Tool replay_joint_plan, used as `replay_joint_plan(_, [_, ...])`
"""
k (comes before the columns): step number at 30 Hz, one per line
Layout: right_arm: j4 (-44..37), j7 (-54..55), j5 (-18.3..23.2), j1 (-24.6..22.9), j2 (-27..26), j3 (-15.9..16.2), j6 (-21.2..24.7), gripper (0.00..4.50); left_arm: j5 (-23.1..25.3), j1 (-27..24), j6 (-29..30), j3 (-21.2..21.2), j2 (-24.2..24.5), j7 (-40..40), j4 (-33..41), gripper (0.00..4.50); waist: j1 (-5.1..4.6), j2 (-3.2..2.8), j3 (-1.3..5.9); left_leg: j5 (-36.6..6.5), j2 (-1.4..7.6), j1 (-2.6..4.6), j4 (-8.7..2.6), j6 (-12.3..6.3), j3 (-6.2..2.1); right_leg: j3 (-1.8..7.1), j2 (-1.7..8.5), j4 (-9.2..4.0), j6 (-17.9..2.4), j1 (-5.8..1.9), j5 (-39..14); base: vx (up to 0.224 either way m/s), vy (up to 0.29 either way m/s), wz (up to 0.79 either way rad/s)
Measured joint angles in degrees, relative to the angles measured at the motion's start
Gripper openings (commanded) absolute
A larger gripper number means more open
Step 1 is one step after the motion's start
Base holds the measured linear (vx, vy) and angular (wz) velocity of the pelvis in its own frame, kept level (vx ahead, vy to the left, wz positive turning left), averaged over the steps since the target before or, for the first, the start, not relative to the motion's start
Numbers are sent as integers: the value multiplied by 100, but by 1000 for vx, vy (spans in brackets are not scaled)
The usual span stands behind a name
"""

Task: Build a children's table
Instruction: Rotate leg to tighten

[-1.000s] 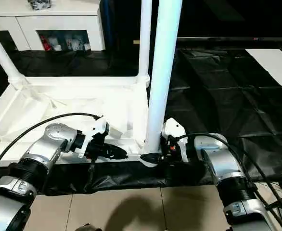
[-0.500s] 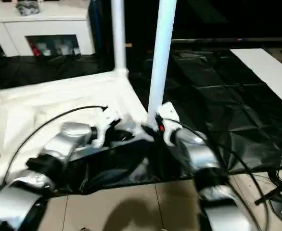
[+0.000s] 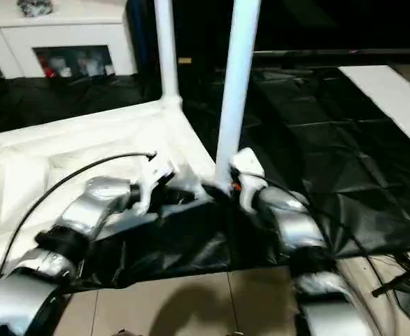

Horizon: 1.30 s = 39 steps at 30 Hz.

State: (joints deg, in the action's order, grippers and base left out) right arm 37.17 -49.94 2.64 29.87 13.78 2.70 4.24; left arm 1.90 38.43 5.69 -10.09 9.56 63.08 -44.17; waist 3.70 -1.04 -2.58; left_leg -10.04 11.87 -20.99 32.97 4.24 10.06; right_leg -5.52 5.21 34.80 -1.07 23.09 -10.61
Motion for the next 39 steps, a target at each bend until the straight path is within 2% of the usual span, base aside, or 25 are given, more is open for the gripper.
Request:
replay_joint_plan(6, [-342,-1203,204,-256,412,245,-54,380,-98,-108,-79,-130,255,727,140,0,127,-4,-3,-16,2,8,21,28,0,3,2,12,-2,2,3,0,0,0])
replay_joint_plan(17, [-813,-2345,434,-450,784,511,208,307,-223,-201,-99,-318,563,1575,320,0,212,-13,-8,-15,3,-1,37,29,-1,6,4,13,-3,2,4,0,0,0])
replay_joint_plan(19, [-860,-2465,447,-469,787,524,268,276,-223,-216,-99,-328,596,1672,345,0,217,-13,-8,-15,2,-1,39,29,-1,6,5,14,-3,2,4,0,0,0])
replay_joint_plan(29, [-1059,-2648,538,-577,818,624,426,257,-251,-297,12,-399,691,1893,516,0,220,-13,-8,-15,3,-1,42,29,-1,6,5,15,-2,1,4,0,0,0])
replay_joint_plan(31, [-1041,-2571,527,-582,775,604,411,257,-237,-297,10,-394,684,1840,510,0,217,-12,-8,-15,3,2,42,29,-1,6,5,15,-2,-1,4,0,0,0])
replay_joint_plan(34, [-747,-1622,388,-526,380,328,286,256,-138,-263,-35,-230,553,1202,358,0,147,-16,-3,-14,1,19,45,32,-1,10,6,18,2,-29,2,0,0,0])
replay_joint_plan(35, [-602,-1257,341,-448,262,257,275,255,-89,-211,-55,-189,497,966,266,0,134,-14,-1,-13,1,46,47,32,-1,11,5,18,7,-35,-1,0,0,0])
replay_joint_plan(39, [17,226,195,-46,-180,-24,265,255,149,94,43,-133,182,-20,-71,0,64,-13,-2,-11,-6,61,49,37,-1,19,7,10,33,-41,-16,0,0,0])
